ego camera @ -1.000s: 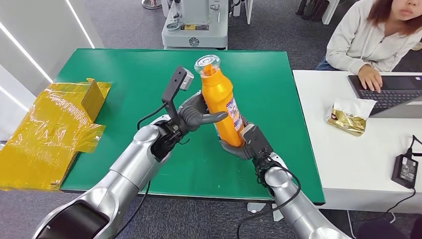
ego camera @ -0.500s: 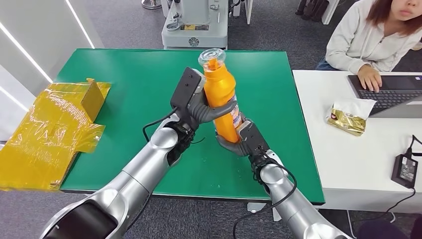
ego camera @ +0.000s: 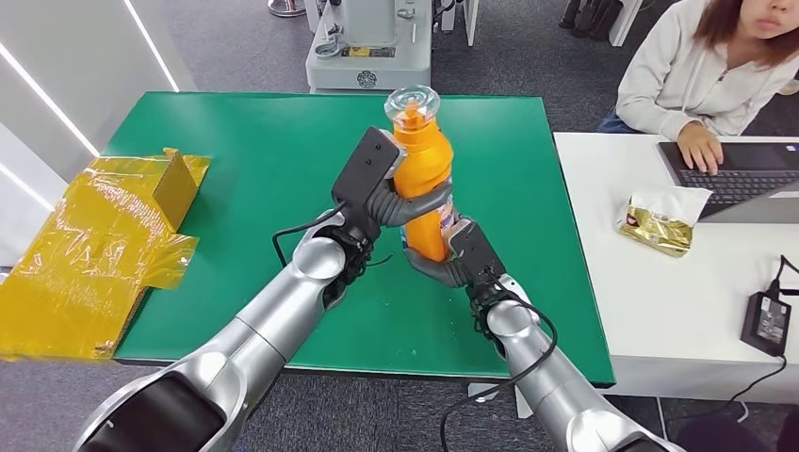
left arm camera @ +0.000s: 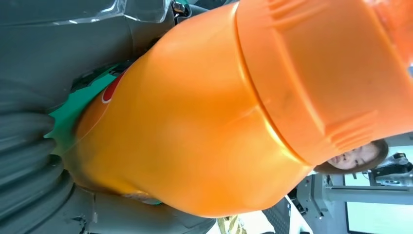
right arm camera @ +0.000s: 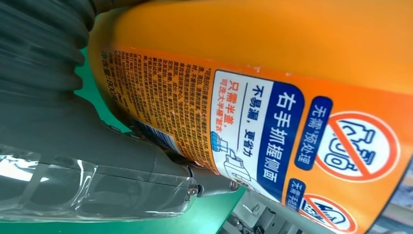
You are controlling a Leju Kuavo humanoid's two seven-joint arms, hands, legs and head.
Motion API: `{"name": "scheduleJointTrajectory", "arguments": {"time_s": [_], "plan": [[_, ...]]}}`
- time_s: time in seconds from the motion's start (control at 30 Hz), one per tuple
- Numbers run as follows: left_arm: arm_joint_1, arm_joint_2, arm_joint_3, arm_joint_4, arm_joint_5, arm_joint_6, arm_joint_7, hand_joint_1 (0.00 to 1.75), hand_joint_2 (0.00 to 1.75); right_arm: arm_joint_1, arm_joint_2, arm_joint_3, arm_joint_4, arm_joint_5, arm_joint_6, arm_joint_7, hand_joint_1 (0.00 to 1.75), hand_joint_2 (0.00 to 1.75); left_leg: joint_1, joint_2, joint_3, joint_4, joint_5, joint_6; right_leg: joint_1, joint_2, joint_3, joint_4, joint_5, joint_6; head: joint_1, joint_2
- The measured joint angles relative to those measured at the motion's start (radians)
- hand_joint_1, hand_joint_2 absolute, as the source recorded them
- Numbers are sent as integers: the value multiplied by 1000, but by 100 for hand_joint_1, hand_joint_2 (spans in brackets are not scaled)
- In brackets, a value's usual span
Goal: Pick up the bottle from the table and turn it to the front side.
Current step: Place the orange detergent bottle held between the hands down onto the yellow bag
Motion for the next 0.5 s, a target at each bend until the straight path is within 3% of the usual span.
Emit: {"name": "scheduleJointTrajectory", "arguments": {"time_s": [0.07,0.1,0.2,0.27,0.37,0.5], "plan": [[-2,3,0,0,8,-13,-5,175,175,0,0,-3,3,-2,-2,-8,31,175,0,0,0,0,0,0,0,0,0,0,0,0,0,0],[-4,6,0,0,13,-28,-10,175,175,2,0,-8,4,-4,-4,-12,0,175,0,0,0,0,0,0,0,0,0,0,0,0,0,0],[-20,18,0,-4,-6,-65,-34,175,175,23,-2,-33,-1,-9,-4,-22,0,175,0,0,0,0,0,0,0,-1,0,0,0,0,0,0],[-41,28,-3,-10,-80,-30,-54,175,175,51,-10,-55,-17,-9,2,-19,0,175,0,-1,0,0,0,0,0,-1,0,0,0,0,0,0],[-86,49,-25,-27,-322,139,-50,175,175,107,-34,-93,-73,-12,12,5,0,175,0,-1,0,0,0,0,0,-1,0,0,0,0,0,0],[-147,82,-64,-49,-680,322,19,175,175,201,-70,-141,-183,-25,33,33,0,175,0,-2,-1,0,0,0,0,-2,0,0,0,0,0,0]]}}
